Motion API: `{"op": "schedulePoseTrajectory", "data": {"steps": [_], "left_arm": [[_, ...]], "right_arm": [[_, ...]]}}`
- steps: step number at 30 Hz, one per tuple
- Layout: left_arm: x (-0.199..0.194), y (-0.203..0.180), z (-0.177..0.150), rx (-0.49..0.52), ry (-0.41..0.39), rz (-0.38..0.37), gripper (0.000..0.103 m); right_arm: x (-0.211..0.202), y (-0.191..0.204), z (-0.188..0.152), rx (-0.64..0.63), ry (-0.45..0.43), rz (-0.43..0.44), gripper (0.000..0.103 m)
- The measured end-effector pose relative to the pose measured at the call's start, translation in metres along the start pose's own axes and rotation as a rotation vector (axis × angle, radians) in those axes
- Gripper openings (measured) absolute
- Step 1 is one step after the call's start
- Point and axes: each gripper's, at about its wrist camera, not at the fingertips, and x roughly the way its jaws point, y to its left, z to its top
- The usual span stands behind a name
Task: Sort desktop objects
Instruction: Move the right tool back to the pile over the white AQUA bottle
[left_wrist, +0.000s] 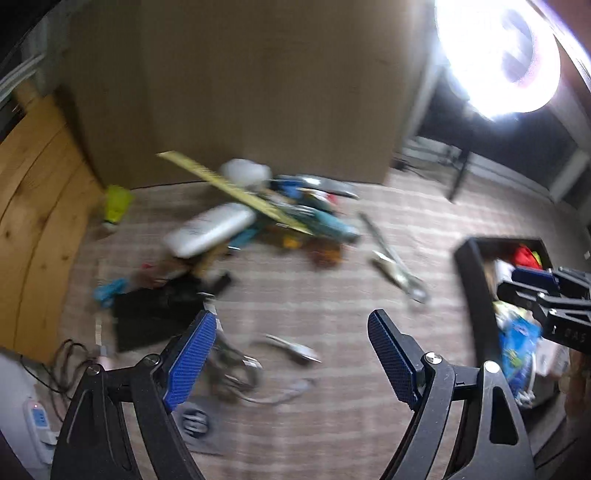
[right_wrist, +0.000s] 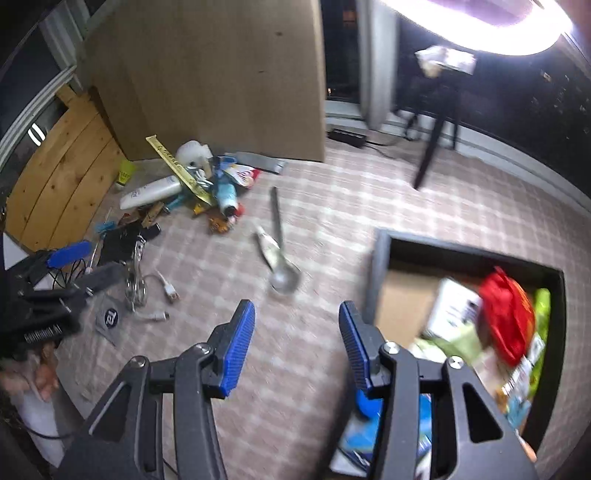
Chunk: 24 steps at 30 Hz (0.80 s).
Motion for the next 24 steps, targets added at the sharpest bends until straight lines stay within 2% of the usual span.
{"op": "schedulePoseTrajectory", "data": {"steps": [5,8,9,13,20,23,24], "left_arm": [[0.011,0.04,0.025,-0.026,-0.006,0.028,0.083],[0.027,0.056,0.047,-0.022,0.009,0.019,0.083],[0.036,0.062,0.056,-0.01,0.021,0.015,0.083],[0.07,0.076,0.081,-0.017,0.074,-0.029,0.083],[0.136,0.085,0.099,0.008,0.175,-0.023,0.083],[0.165,0.088,0.094,-0.038,0.254,-0.127,0.081],[0.173,0.087,0.09,-0.058,0.275,-0.167,0.073]], "right_arm": [[0.028,0.017,0.03,0.038,0.007,0.031,0.047],[0.045,0.019,0.049,0.091,0.034,0.078,0.042],[0.05,0.021,0.054,0.109,0.043,0.098,0.038],[0.067,0.042,0.074,0.11,0.061,0.136,0.035],[0.114,0.084,0.105,0.114,0.108,0.187,0.032],[0.136,0.09,0.113,0.159,0.142,0.223,0.032],[0.141,0.091,0.115,0.162,0.15,0.226,0.032]]}}
